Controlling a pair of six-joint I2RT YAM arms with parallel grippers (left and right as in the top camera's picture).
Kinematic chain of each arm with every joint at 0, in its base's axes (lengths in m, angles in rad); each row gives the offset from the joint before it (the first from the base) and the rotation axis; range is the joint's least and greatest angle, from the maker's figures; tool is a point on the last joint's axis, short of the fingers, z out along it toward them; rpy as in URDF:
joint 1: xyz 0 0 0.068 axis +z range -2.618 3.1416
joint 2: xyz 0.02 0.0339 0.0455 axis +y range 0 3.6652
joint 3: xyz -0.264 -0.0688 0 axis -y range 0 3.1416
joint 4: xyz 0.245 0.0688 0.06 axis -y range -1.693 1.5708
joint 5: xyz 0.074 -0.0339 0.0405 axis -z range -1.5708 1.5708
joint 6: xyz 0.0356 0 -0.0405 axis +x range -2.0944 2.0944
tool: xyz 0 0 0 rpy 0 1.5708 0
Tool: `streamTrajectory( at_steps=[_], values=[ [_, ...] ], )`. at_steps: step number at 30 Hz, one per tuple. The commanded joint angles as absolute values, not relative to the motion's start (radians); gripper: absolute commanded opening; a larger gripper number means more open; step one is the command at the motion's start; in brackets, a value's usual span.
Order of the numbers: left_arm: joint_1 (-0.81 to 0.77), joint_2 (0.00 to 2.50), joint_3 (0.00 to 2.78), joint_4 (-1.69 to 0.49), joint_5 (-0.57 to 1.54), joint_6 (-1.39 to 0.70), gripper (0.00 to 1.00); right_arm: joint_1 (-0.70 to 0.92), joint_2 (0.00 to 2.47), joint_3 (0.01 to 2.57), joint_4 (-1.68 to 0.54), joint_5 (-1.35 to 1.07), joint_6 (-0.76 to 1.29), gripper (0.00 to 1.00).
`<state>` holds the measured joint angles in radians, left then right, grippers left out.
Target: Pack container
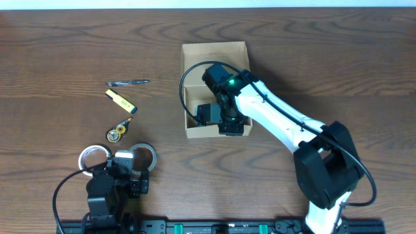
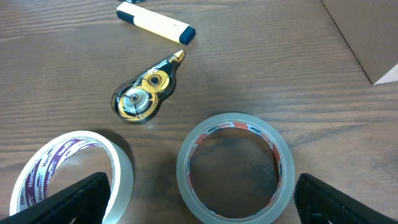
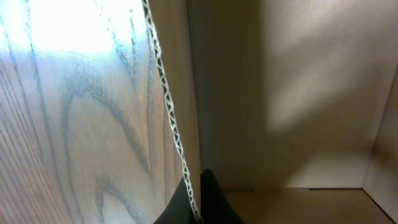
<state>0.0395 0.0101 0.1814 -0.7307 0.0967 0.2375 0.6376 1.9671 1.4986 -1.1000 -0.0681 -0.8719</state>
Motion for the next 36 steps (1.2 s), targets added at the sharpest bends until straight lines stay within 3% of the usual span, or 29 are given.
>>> streamTrajectory(
  at_steps=[1, 3, 5, 6, 16, 25, 36],
  values=[
    [0.045, 0.004, 0.163, -0.741, 0.085, 0.251, 0.95, 0.621, 2.016, 1.48, -1.077, -0.023, -0.857, 0.01],
    [0.044, 0.004, 0.163, -0.741, 0.085, 0.251, 0.95, 0.621, 2.016, 1.481, -1.077, -0.022, -0.857, 0.12],
    [0.044, 0.004, 0.163, -0.741, 0.085, 0.251, 0.95, 0.621, 2.016, 1.481, -1.077, -0.022, -0.857, 0.33],
    [0.044, 0.004, 0.163, -0.741, 0.085, 0.251, 0.95, 0.622, 2.016, 1.481, -1.079, -0.022, -0.857, 0.99],
    [0.044, 0.004, 0.163, -0.741, 0.085, 0.251, 0.95, 0.626, 1.946, 1.51, -1.092, -0.007, -0.853, 0.99],
    [0.044, 0.004, 0.163, -0.741, 0.085, 0.251, 0.95, 0.656, 1.734, 1.518, -1.073, -0.012, -0.847, 0.99],
    [0.045, 0.004, 0.163, -0.741, 0.085, 0.251, 0.95, 0.64, 1.396, 1.508, -1.092, -0.079, -0.469, 0.99]
  ],
)
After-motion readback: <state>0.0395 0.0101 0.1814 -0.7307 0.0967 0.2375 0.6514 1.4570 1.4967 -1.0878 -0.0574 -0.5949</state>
